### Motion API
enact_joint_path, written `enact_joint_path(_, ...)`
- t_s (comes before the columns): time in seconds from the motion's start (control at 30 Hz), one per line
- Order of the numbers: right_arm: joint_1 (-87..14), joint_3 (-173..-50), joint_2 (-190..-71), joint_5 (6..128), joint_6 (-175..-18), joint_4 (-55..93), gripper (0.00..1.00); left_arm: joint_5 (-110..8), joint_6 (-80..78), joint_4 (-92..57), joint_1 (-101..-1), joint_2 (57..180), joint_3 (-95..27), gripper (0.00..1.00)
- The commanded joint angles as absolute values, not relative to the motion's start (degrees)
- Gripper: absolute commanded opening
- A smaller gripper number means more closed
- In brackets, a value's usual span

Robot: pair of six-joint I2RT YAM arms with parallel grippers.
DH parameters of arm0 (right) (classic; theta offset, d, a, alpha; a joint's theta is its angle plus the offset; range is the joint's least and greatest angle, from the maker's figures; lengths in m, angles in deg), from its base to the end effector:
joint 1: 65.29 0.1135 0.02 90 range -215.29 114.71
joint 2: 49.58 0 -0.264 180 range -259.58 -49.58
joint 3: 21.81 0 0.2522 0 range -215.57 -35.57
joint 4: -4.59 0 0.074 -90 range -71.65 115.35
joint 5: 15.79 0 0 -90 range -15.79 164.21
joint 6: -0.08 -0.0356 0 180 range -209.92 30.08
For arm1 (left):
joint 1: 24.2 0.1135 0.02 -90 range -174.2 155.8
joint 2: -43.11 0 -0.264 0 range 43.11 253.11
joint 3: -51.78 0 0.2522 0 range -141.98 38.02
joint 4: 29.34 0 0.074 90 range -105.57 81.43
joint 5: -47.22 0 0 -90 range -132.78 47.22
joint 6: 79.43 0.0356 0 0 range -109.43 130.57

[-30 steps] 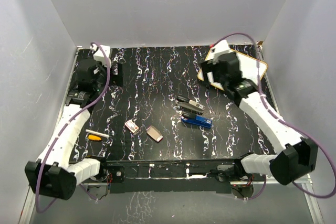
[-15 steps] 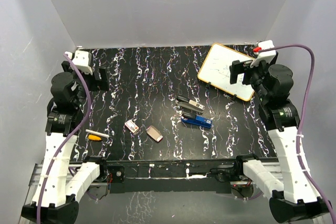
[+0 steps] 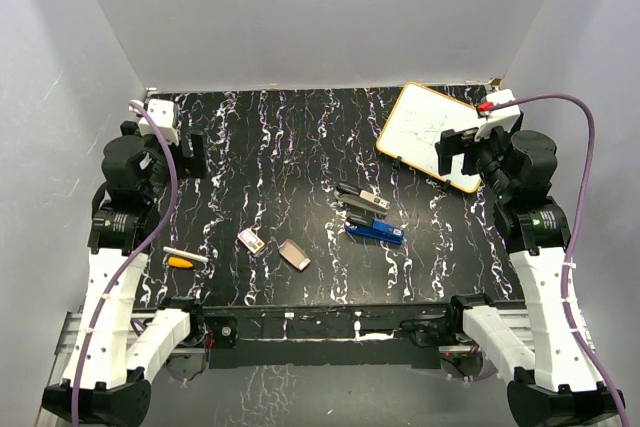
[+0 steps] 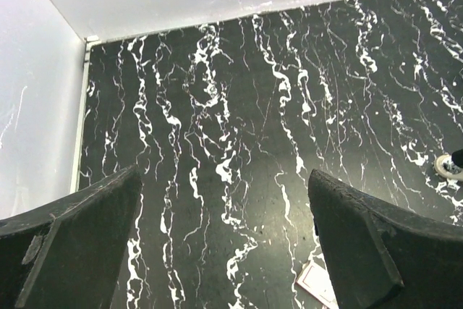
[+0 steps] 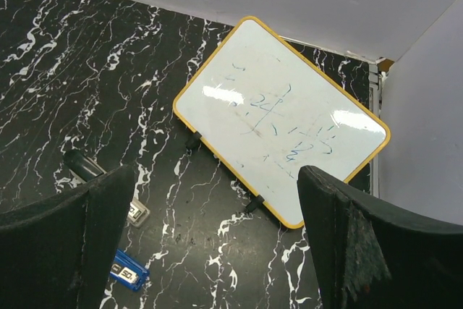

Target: Load the staples into the stapler

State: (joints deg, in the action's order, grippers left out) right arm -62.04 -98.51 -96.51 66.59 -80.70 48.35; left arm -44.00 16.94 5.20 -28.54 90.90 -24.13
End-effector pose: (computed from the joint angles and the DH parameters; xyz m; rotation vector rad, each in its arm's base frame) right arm 0.1641 0.0140 0.4052 -0.2903 1.7896 0.0467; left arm 0.1734 -0.0139 0.4157 0.1730 1.6739 0.0087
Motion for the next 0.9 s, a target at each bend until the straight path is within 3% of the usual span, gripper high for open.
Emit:
enact_joint_path(0.0, -62.3, -99.6, -96.1, 66.3, -79.5, 47.7, 0.99, -42.8, 16.9, 6.7, -28.2, 90.8, -25.8, 0.97)
enact_joint_path(0.87, -62.6, -97.8, -95.7, 70.0, -80.5, 46.7, 0.99, -41.7, 15.3, 4.7, -28.0, 90.3, -22.7, 0.97)
